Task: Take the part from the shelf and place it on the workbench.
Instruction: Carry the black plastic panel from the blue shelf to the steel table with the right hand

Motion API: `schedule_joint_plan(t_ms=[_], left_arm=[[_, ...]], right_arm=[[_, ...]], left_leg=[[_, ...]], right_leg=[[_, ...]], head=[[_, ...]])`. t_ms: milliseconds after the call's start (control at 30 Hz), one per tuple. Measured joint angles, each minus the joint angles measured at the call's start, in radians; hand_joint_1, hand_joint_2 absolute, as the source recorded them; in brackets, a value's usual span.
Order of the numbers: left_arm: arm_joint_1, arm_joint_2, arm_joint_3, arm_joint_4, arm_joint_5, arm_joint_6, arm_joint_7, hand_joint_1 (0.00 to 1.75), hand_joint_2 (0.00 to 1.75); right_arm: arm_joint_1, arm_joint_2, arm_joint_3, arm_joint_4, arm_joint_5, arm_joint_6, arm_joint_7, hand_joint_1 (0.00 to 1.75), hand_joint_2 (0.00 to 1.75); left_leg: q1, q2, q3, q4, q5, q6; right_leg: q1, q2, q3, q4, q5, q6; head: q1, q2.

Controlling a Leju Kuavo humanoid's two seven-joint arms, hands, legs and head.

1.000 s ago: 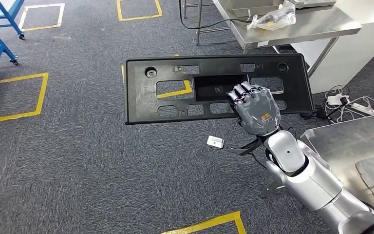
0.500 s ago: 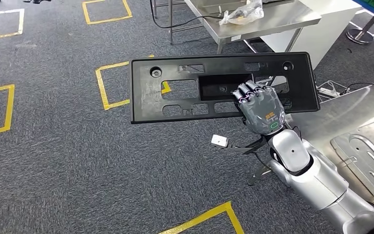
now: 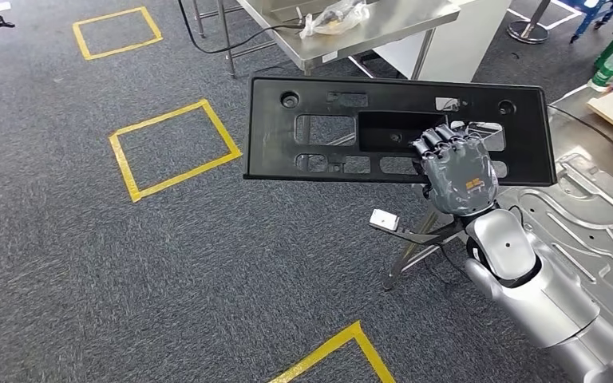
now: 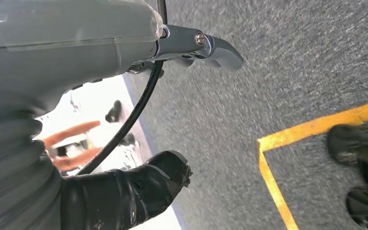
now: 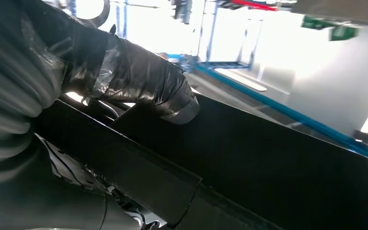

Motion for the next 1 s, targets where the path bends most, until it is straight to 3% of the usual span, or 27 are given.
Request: schedule_joint_plan(t_ms=[33,100,167,233,300,333,367,400,433,467,533,600,667,733,800,867,900,933,1000], left_arm=[[0.000,0.000,0.000,0.000,-0.002,0.000,0.000,0.00,1.75],[-0.001,0.000,-0.001,0.000,-0.004,0.000,0.001,0.00,1.75],[-0.005,-0.001,-0.002,0.000,-0.004,-0.001,0.001,0.00,1.75],[-0.006,-0.002,-0.002,0.001,-0.004,-0.001,0.003,0.00,1.75],[-0.004,-0.003,-0.003,0.001,-0.005,-0.001,0.005,0.00,1.75],[-0.002,-0.003,-0.003,0.001,-0.005,-0.001,0.007,0.00,1.75],[-0.001,-0.003,-0.003,0.001,-0.005,-0.001,0.007,0.00,1.75],[-0.001,-0.003,-0.003,0.001,-0.005,-0.001,0.008,0.00,1.75],[-0.002,-0.002,-0.003,0.001,-0.005,-0.001,0.008,0.00,1.75],[-0.002,-0.002,-0.003,0.001,-0.005,-0.001,0.008,0.00,1.75],[-0.003,-0.003,-0.005,0.001,-0.005,-0.001,0.008,0.00,1.75],[-0.004,-0.003,-0.007,0.001,-0.005,-0.001,0.008,0.00,1.75],[-0.006,-0.003,-0.007,0.001,-0.005,-0.001,0.010,0.00,1.75],[-0.007,-0.002,-0.008,0.001,-0.004,-0.001,0.014,0.00,1.75],[-0.006,-0.002,-0.008,0.001,-0.004,-0.001,0.017,0.00,1.75],[-0.004,-0.002,-0.008,0.001,-0.004,-0.001,0.019,0.00,1.75],[-0.003,-0.002,-0.008,0.001,-0.004,-0.002,0.020,0.00,1.75],[-0.002,-0.002,-0.008,0.001,-0.004,-0.002,0.021,0.00,1.75],[-0.001,-0.002,-0.008,0.001,-0.004,-0.001,0.024,0.00,1.75]], right_arm=[[0.002,-0.001,-0.008,-0.001,0.000,0.001,0.000,1.75,1.75],[0.007,-0.003,-0.019,-0.002,0.000,0.004,-0.001,1.75,1.75],[0.014,-0.009,-0.026,-0.002,0.000,0.007,-0.002,1.75,1.75],[0.021,-0.017,-0.035,-0.003,-0.003,0.010,-0.002,1.75,1.75],[0.025,-0.021,-0.042,-0.002,-0.009,0.012,-0.001,1.75,1.75],[0.029,-0.022,-0.045,-0.002,-0.012,0.013,0.000,1.75,1.75],[0.035,-0.022,-0.046,-0.001,-0.014,0.014,0.000,1.75,1.75],[0.041,-0.022,-0.048,-0.001,-0.016,0.015,0.000,1.75,1.75],[0.047,-0.022,-0.050,0.000,-0.017,0.016,0.000,1.75,1.75],[0.050,-0.022,-0.053,0.000,-0.018,0.017,0.000,1.75,1.75],[0.051,-0.023,-0.059,0.000,-0.018,0.017,0.000,1.75,1.75],[0.052,-0.024,-0.065,0.000,-0.020,0.018,0.000,1.75,1.75],[0.056,-0.025,-0.070,0.000,-0.025,0.021,0.000,1.75,1.75],[0.062,-0.029,-0.079,0.001,-0.033,0.026,0.000,1.75,1.75],[0.066,-0.031,-0.088,0.003,-0.037,0.028,0.001,1.75,1.75],[0.072,-0.031,-0.092,0.007,-0.042,0.029,0.001,1.75,1.75],[0.076,-0.031,-0.093,0.009,-0.045,0.029,0.001,1.75,1.75],[0.079,-0.031,-0.094,0.012,-0.047,0.030,0.001,1.75,1.75],[0.082,-0.031,-0.100,0.015,-0.051,0.030,0.000,1.75,1.75]], left_leg=[[0.001,-0.016,0.025,-0.054,0.021,0.003],[0.000,-0.030,0.043,-0.095,0.027,0.009],[-0.001,-0.010,0.046,-0.104,0.033,0.020],[0.002,0.010,0.051,-0.118,0.041,0.034],[0.002,0.030,0.053,-0.126,0.045,0.041],[0.000,0.040,0.052,-0.126,0.045,0.042],[-0.001,0.050,0.052,-0.125,0.044,0.042],[-0.002,0.059,0.052,-0.125,0.042,0.042],[-0.002,0.069,0.053,-0.124,0.040,0.041],[-0.002,0.078,0.055,-0.123,0.037,0.039],[-0.005,0.095,0.061,-0.121,0.031,0.033],[-0.010,0.110,0.065,-0.120,0.026,0.025],[-0.011,0.127,0.068,-0.120,0.021,0.015],[-0.009,0.105,0.062,-0.094,-0.002,0.004],[-0.005,0.056,0.017,0.005,-0.056,-0.002],[-0.003,0.034,-0.049,0.130,-0.103,-0.004],[-0.003,0.032,-0.069,0.162,-0.104,-0.004],[-0.003,0.031,-0.069,0.154,-0.083,-0.002],[-0.003,0.012,-0.025,0.043,-0.008,0.006]], right_leg=[[0.000,0.011,-0.003,0.004,-0.002,0.004],[-0.001,0.030,-0.009,0.008,-0.001,0.016],[-0.006,0.044,-0.012,0.005,0.003,0.028],[-0.005,0.016,-0.027,0.033,-0.019,0.038],[-0.005,-0.034,-0.076,0.138,-0.078,0.047],[-0.007,-0.048,-0.107,0.203,-0.107,0.051],[-0.010,-0.056,-0.132,0.254,-0.123,0.054],[-0.012,-0.060,-0.140,0.271,-0.119,0.056],[-0.013,-0.063,-0.129,0.248,-0.097,0.057],[-0.013,-0.071,-0.099,0.190,-0.062,0.056],[-0.006,-0.110,-0.029,0.054,-0.011,0.048],[0.004,-0.130,-0.003,-0.003,-0.001,0.036],[0.005,-0.108,-0.003,-0.006,0.002,0.024],[-0.001,-0.089,0.002,-0.014,0.006,0.014],[-0.005,-0.072,0.005,-0.019,0.009,0.005],[-0.004,-0.050,0.003,-0.017,0.009,0.001],[-0.004,-0.038,0.003,-0.015,0.009,0.000],[-0.003,-0.026,0.003,-0.013,0.008,0.000],[-0.004,-0.002,0.002,-0.008,0.005,0.002]], head=[[0.000,0.000],[0.000,0.000],[0.000,0.000],[0.001,0.000],[0.002,0.000],[0.002,0.000],[0.002,0.000],[0.002,0.000],[0.002,0.000],[0.002,0.000],[0.002,0.000],[0.002,0.000],[0.002,0.000],[0.001,0.000],[0.001,0.000],[0.001,0.000],[0.001,0.000],[0.001,0.000],[0.001,0.000]])
